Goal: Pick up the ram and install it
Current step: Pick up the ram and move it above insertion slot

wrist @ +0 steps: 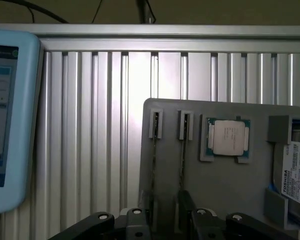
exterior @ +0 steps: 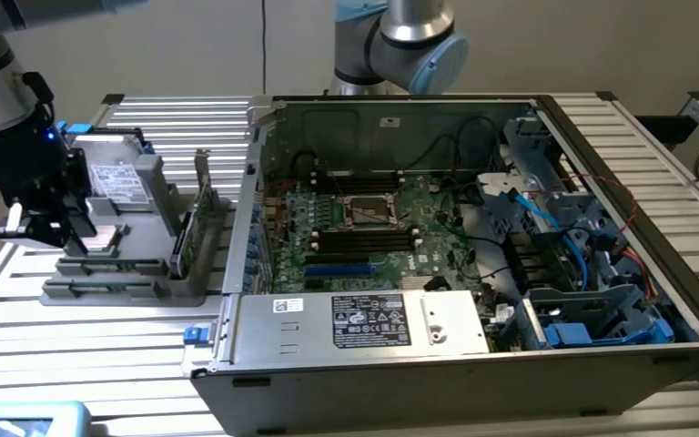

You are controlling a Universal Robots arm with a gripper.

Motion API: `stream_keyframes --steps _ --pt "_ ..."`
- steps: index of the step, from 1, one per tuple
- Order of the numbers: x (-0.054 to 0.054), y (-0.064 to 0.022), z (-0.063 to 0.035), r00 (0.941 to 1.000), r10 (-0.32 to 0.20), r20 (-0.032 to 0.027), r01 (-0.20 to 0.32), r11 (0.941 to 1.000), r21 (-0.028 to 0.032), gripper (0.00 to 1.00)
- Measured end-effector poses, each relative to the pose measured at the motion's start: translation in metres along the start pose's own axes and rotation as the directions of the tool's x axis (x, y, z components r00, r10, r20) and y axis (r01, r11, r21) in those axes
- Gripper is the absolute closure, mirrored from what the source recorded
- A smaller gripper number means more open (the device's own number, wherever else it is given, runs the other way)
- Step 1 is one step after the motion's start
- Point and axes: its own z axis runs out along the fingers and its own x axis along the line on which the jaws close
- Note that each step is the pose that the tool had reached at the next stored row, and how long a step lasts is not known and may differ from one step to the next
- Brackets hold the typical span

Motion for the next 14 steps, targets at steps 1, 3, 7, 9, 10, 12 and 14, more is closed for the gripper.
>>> stream_keyframes --steps 1,3,7,9,10,12,14 --pt "0.000 -0.0001 0.0013 1.0000 0.000 -0.0018 0.000 1.0000 0.0001 0.64" --pt "0.000 -0.0004 0.0035 1.0000 0.000 -0.0046 0.000 1.0000 0.0007 0.64" --pt "0.000 -0.0007 0.0067 0.9999 0.000 -0.0172 0.000 1.0000 0.0041 0.64" --pt "0.000 -0.0008 0.0080 0.9997 0.001 -0.0250 0.000 1.0000 0.0054 0.64" --pt "0.000 -0.0009 0.0088 0.9996 0.001 -0.0287 -0.001 1.0000 0.0064 0.64" --pt "0.000 -0.0012 0.0102 0.9994 0.001 -0.0335 0.000 0.9999 0.0100 0.64" --pt "0.000 -0.0019 0.0123 0.9994 0.001 -0.0351 -0.001 0.9999 0.0136 0.64"
